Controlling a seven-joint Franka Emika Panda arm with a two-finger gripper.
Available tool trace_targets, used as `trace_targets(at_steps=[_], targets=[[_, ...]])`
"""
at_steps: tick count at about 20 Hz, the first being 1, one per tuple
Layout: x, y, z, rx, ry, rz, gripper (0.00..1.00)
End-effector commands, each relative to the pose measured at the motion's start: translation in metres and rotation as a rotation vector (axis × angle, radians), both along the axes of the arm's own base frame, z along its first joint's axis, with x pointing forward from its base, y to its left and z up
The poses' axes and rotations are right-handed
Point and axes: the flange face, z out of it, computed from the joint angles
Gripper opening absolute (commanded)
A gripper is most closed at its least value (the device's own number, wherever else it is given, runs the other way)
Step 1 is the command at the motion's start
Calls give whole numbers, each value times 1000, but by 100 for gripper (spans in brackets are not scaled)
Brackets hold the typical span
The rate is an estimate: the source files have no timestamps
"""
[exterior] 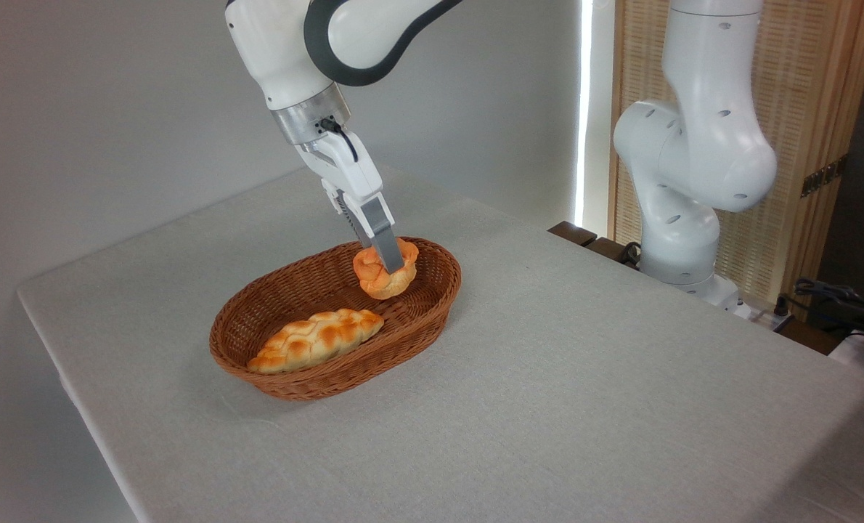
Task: Put bread into the basket
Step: 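Carry the orange bun over the wicker basket and lower it inside, then open the gripper to release the bun and raise it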
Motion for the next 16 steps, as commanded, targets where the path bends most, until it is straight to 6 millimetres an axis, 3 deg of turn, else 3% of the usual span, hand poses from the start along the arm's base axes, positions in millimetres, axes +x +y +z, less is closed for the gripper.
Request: trace_targets(at_steps=[1, 4, 6, 8, 9, 10, 12, 16], targets=[[4, 3, 4, -3, -13, 6, 100], [9, 6, 16, -16, -37, 18, 100], [24, 12, 47, -42, -100, 71, 100], [44, 30, 84, -73, -170, 119, 100], [53, 43, 106, -87, -203, 140, 100], [65, 71, 126, -101, -232, 186, 100], [72, 107, 148, -115, -218, 150, 100], [82, 168, 160, -131, -203, 99, 100]])
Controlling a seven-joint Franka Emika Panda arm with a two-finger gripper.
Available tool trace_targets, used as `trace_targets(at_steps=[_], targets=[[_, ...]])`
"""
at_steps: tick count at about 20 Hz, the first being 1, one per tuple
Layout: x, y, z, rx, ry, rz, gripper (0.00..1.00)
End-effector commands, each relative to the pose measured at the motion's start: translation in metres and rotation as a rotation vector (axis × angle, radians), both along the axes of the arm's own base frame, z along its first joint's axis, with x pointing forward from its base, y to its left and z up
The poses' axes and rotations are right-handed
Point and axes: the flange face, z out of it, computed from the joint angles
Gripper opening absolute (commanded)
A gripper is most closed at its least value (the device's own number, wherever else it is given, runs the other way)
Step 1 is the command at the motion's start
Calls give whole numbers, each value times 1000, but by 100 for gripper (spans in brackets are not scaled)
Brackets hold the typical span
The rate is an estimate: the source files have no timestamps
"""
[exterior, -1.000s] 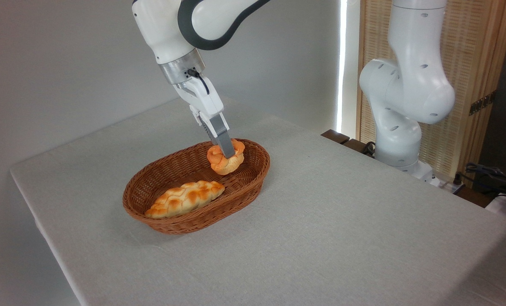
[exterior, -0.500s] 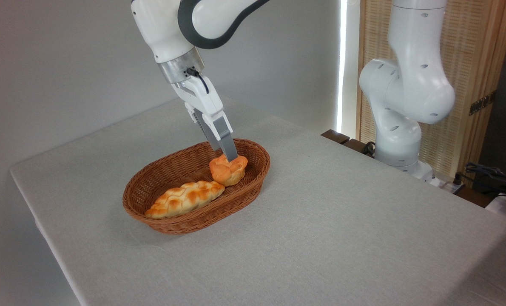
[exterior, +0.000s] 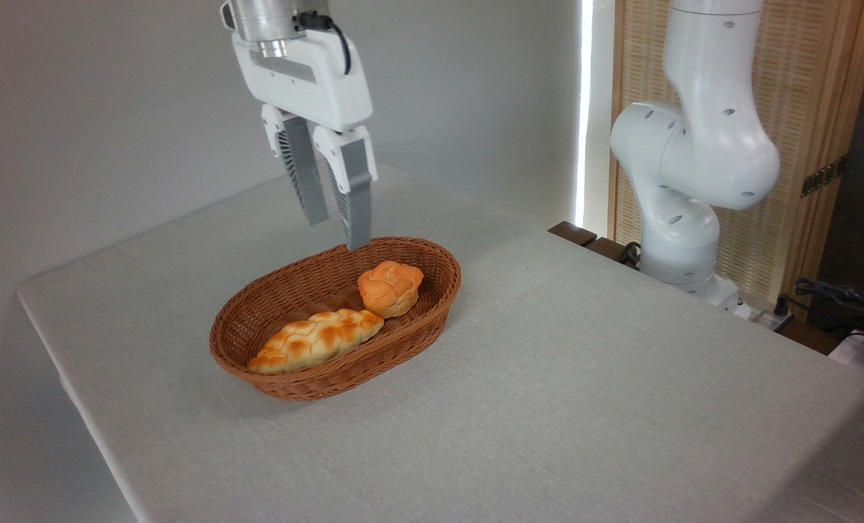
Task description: Put bread into the basket
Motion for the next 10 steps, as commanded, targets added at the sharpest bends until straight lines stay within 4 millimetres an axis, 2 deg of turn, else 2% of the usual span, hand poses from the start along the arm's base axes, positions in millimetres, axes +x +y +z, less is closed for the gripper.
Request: trace_targets(at_steps=[1, 3, 6, 10], targets=[[12, 37, 4, -14, 19, -3, 100], [21, 52, 2, -22, 8, 22, 100], [28, 61, 0, -49, -16, 47, 100], [27, 61, -1, -68, -7, 54, 100]])
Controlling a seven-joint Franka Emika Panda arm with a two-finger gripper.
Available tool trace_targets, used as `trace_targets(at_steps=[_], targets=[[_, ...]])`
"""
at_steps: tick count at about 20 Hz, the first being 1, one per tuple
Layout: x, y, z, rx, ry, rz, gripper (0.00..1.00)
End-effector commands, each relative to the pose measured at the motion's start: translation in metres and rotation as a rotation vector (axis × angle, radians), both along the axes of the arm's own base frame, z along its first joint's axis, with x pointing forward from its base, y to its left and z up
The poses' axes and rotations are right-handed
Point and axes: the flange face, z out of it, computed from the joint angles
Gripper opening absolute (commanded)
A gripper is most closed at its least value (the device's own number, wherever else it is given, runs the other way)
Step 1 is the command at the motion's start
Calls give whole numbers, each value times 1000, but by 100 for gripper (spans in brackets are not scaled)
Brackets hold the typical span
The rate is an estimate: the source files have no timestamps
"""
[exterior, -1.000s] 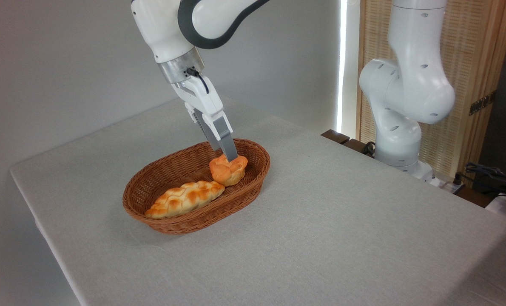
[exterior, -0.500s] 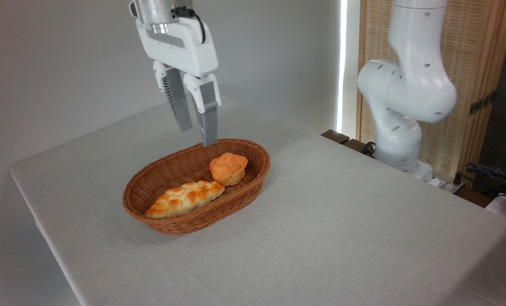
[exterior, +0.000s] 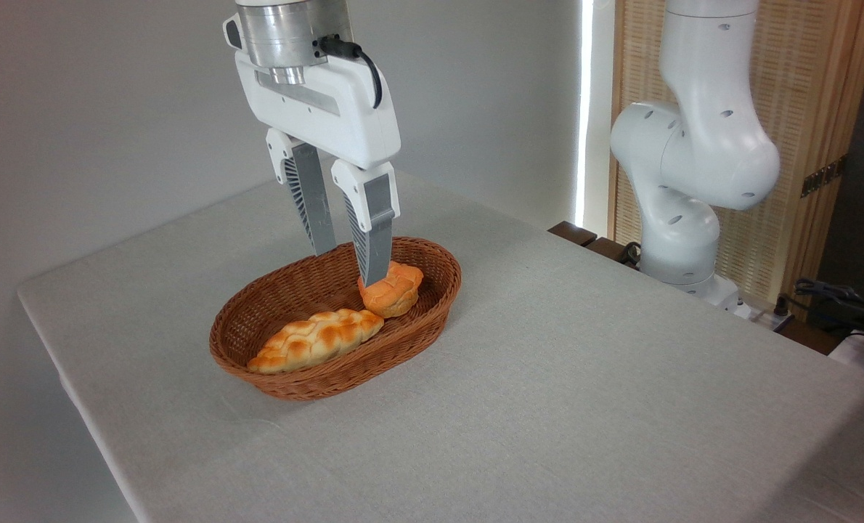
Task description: Put bread into the basket
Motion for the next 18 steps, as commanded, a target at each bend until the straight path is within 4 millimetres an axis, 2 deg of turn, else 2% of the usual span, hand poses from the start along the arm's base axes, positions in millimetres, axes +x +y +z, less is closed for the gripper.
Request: trace_targets(at_steps=[1, 7, 9, 18], targets=[[3, 5, 4, -19, -5, 5, 100], [0, 4, 1, -20, 22, 8, 100], [0, -4, -1, -19, 29, 0, 100], [1, 2, -2, -16, 32, 6, 100]])
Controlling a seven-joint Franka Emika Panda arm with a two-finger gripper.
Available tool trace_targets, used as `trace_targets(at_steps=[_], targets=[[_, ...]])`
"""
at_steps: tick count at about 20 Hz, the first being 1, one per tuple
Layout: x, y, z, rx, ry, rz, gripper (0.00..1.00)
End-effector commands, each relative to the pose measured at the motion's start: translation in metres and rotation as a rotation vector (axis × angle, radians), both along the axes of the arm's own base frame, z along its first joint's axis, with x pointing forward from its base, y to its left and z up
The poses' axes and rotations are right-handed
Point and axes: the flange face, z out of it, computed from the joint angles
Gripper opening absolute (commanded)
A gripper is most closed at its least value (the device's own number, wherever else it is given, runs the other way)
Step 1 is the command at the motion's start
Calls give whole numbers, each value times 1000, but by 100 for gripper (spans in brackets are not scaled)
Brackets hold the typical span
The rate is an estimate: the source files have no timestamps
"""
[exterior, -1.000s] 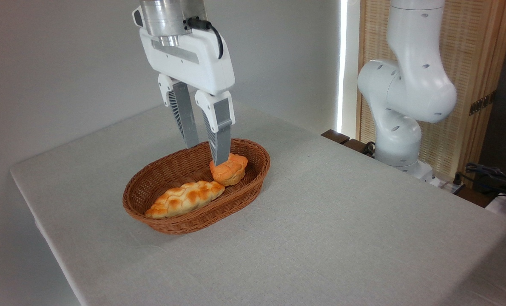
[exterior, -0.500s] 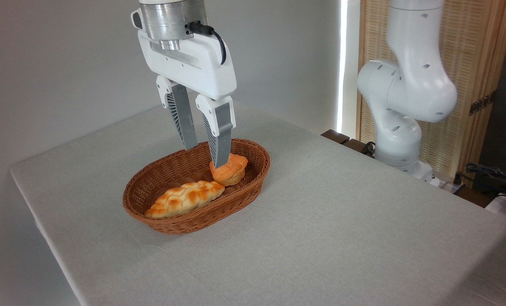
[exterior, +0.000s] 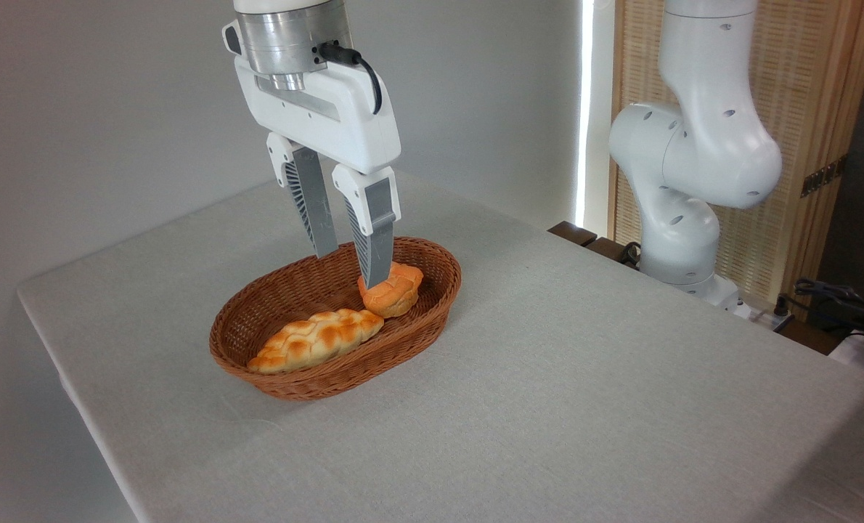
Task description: Put bread into the basket
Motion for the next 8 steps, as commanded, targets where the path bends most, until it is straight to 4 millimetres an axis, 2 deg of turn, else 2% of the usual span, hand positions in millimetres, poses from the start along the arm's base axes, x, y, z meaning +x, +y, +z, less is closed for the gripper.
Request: trace_targets(at_steps=[1, 8], targets=[[0, 3, 3, -17, 14, 5, 100], [0, 6, 4, -14, 13, 11, 100]])
